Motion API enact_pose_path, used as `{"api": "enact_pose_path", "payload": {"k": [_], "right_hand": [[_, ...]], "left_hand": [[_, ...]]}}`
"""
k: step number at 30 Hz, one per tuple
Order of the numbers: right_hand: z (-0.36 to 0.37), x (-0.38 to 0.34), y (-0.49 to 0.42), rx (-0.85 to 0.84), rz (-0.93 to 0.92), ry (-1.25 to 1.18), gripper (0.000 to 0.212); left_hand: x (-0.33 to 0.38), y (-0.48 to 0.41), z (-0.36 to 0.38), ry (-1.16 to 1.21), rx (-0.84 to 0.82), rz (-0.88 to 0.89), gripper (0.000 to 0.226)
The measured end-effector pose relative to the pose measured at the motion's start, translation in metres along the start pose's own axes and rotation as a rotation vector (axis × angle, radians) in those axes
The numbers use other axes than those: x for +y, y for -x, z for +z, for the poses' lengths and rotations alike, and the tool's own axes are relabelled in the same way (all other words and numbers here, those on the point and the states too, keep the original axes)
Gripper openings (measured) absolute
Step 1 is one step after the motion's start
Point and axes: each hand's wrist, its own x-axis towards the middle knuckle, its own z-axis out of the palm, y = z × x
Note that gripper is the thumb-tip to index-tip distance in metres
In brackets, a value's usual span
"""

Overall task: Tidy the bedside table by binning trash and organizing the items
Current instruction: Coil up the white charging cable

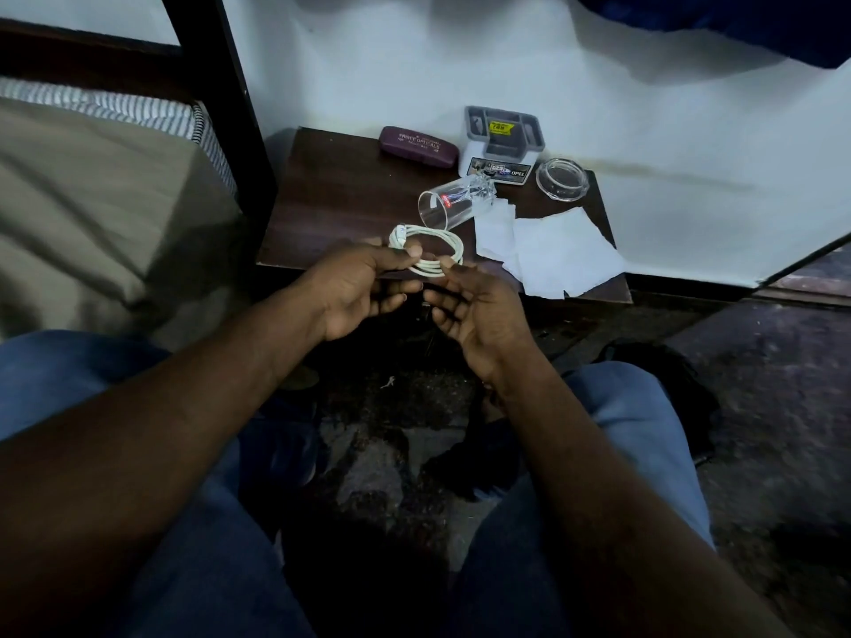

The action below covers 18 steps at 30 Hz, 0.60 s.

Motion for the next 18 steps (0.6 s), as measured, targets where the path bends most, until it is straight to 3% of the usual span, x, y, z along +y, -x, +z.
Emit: {"api": "enact_pose_path", "payload": {"k": [5, 11, 15, 18], "right_hand": [[-0.0009, 0.0033, -0.0017, 0.034, -0.004, 0.085, 0.019], [-0.0015, 0.0023, -0.0020, 0.025, 0.013, 0.096, 0.030], [-0.0008, 0.0036, -0.0032, 0.058, -0.001, 0.078, 0.051], [-0.0001, 0.0031, -0.0018, 0.070, -0.030, 0.055, 0.030]], "left_hand": [[-0.0024, -0.0014, 0.0009, 0.013, 0.060, 0.024, 0.008], [-0.0003, 0.0004, 0.0033, 0.034, 0.036, 0.025, 0.008], [-0.0008, 0.0004, 0.0049, 0.013, 0.030, 0.037, 0.005], [-0.0047, -0.0007, 0.0061, 0.004, 0.042, 0.052, 0.010]]}}
